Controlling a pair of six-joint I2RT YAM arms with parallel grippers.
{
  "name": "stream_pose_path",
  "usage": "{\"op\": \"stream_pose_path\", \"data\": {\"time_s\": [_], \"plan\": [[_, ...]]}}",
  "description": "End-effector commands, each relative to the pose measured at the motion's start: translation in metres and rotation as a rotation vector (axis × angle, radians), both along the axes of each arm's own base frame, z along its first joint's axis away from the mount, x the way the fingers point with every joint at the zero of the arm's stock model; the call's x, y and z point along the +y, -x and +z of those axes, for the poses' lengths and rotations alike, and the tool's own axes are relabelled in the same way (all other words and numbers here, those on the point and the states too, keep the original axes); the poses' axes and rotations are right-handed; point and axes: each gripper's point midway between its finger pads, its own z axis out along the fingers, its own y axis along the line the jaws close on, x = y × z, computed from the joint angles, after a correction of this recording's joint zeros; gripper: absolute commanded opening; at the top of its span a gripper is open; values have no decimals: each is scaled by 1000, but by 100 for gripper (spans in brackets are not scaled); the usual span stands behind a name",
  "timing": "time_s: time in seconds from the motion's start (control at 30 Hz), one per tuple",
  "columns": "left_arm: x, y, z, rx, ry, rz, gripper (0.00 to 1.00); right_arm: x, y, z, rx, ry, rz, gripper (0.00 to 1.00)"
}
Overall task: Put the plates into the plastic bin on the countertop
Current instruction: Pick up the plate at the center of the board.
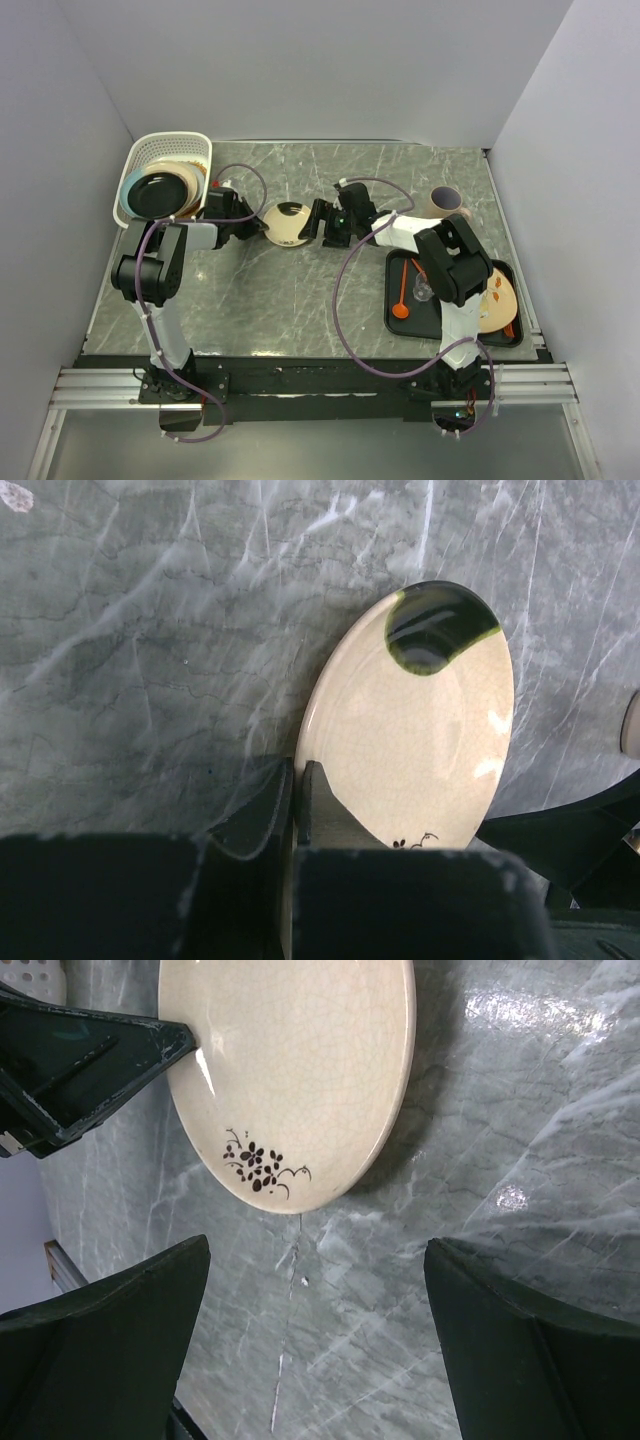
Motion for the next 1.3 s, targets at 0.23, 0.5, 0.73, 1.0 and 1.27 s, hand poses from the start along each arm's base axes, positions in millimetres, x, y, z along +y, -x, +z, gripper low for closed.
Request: {"op": "stream_pose_path", "data": {"time_s": [0.23, 0.5, 0.73, 1.0, 1.27], "plan": [[-7, 1, 11, -7, 3, -28, 1, -2, -8, 29, -68, -27, -6, 95], [-3, 4, 56, -90, -3, -22, 1, -7, -2, 30, -79, -7, 8, 95], [6, 7, 93, -156, -27, 13, 1, -9, 11, 37, -95, -12, 33, 95], [25, 14, 117, -185, -80, 61, 1, 1, 21, 35, -84, -6, 79, 95], [65, 15, 148, -240, -77, 134, 1, 11, 26, 29, -70, 9, 106, 95]]}}
